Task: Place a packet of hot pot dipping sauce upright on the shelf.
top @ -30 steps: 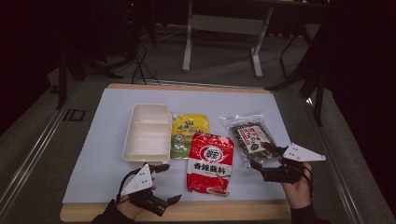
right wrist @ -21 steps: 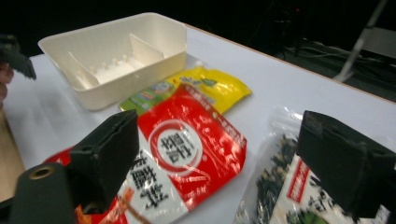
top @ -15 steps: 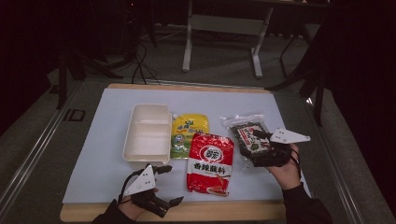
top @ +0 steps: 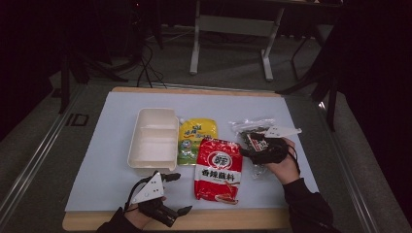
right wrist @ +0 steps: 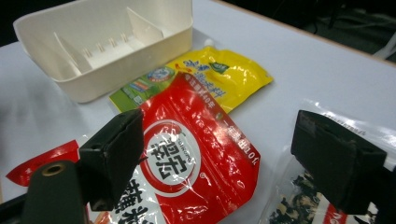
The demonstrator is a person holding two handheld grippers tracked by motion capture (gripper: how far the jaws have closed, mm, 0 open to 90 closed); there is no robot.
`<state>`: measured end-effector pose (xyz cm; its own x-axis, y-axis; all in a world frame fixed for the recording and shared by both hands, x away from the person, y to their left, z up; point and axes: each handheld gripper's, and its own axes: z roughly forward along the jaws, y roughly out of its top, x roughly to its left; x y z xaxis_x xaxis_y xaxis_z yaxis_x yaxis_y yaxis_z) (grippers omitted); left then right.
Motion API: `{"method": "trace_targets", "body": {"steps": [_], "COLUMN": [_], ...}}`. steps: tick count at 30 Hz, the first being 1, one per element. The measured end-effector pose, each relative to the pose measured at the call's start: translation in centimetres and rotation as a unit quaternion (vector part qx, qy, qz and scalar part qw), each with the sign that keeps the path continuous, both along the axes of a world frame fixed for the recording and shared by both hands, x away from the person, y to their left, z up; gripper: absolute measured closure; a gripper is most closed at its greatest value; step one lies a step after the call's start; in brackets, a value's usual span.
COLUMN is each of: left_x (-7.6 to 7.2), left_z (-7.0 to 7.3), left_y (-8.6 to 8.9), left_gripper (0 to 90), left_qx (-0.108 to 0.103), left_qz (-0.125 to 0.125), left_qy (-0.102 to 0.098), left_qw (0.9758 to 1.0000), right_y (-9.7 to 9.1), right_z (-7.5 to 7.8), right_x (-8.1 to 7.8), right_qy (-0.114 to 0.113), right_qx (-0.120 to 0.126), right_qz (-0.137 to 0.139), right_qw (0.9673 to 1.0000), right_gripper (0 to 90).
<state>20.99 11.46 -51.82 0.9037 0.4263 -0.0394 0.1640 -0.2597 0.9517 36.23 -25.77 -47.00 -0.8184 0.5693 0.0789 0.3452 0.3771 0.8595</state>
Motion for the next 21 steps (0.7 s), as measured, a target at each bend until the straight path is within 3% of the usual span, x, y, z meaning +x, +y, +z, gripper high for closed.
{"method": "trace_targets", "body": {"steps": [8, 10, 14, 21], "left_x": [0.0, 0.0, 0.0, 0.0], "left_z": [-0.1, -0.1, -0.1, -0.3], "left_y": [0.0, 0.0, -0.1, -0.2], "left_gripper": [0.8, 0.8, 0.8, 0.8], "left_qx": [0.003, 0.003, 0.006, 0.01], "left_qz": [-0.002, -0.002, -0.003, -0.006], "left_qy": [-0.002, -0.001, -0.001, -0.001], "left_qw": [1.0, 1.0, 1.0, 0.9999], "right_y": [0.8, 0.8, 1.0, 1.4], "right_z": [-1.5, -1.7, -3.1, -3.9], "right_x": [2.1, 2.2, 2.9, 3.5], "right_qy": [0.038, 0.038, 0.065, 0.085], "right_qx": [-0.021, -0.024, -0.041, -0.07], "right_qz": [0.001, -0.004, -0.014, -0.023], "right_qw": [0.9991, 0.999, 0.997, 0.9937], "right_gripper": [21.2, 22.1, 26.1, 40.4]}}
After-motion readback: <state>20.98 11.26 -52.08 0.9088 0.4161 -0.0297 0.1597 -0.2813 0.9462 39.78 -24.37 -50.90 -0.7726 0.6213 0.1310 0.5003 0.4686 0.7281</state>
